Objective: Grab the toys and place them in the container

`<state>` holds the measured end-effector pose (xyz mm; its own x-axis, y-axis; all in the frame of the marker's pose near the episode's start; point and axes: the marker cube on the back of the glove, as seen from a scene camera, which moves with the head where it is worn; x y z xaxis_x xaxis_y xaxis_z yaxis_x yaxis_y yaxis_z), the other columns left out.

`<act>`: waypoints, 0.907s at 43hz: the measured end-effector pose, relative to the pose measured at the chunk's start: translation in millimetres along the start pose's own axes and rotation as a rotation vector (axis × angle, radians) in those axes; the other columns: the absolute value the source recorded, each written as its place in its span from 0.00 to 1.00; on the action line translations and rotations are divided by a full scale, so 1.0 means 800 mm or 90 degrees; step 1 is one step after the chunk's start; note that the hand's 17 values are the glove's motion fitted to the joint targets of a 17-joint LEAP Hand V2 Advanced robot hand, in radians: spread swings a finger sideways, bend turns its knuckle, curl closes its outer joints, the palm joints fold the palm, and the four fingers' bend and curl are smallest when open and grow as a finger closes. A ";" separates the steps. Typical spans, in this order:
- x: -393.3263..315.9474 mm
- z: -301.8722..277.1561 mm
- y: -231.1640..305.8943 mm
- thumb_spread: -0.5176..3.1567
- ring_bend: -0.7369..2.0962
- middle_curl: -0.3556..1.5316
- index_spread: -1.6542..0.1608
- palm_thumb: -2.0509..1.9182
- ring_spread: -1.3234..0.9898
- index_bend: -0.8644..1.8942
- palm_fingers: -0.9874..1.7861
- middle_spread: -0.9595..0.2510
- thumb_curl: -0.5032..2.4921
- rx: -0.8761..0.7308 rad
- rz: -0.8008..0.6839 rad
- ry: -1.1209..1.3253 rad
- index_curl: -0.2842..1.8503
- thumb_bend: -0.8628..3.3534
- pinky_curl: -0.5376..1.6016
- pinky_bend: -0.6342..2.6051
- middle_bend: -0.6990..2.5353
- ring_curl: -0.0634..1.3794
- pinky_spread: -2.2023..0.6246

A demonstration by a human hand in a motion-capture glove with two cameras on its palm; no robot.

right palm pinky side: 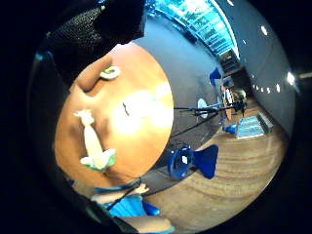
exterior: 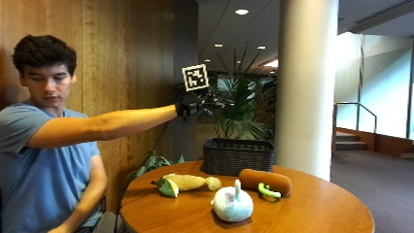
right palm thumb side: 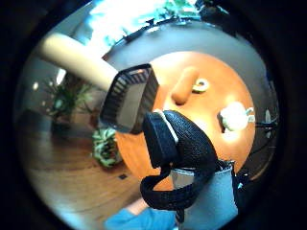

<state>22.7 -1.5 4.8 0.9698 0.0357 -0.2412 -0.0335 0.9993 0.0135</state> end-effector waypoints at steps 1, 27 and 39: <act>0.003 0.002 0.000 0.26 0.32 0.20 0.84 0.52 0.57 0.36 0.44 0.78 0.17 0.001 0.003 0.019 0.14 0.20 0.30 0.37 0.27 0.05 0.79; 0.117 0.028 -0.028 0.45 0.35 0.29 0.74 0.51 0.55 0.37 0.38 0.76 0.22 -0.022 0.020 0.082 0.21 0.20 0.40 0.49 0.27 0.12 0.78; 0.212 0.129 -0.032 0.45 0.35 0.31 0.73 0.51 0.56 0.37 0.35 0.75 0.23 -0.123 0.082 0.060 0.23 0.20 0.41 0.52 0.27 0.14 0.79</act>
<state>213.2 -21.8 63.5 0.9280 0.1535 -0.3396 -0.2092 0.9687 -0.1337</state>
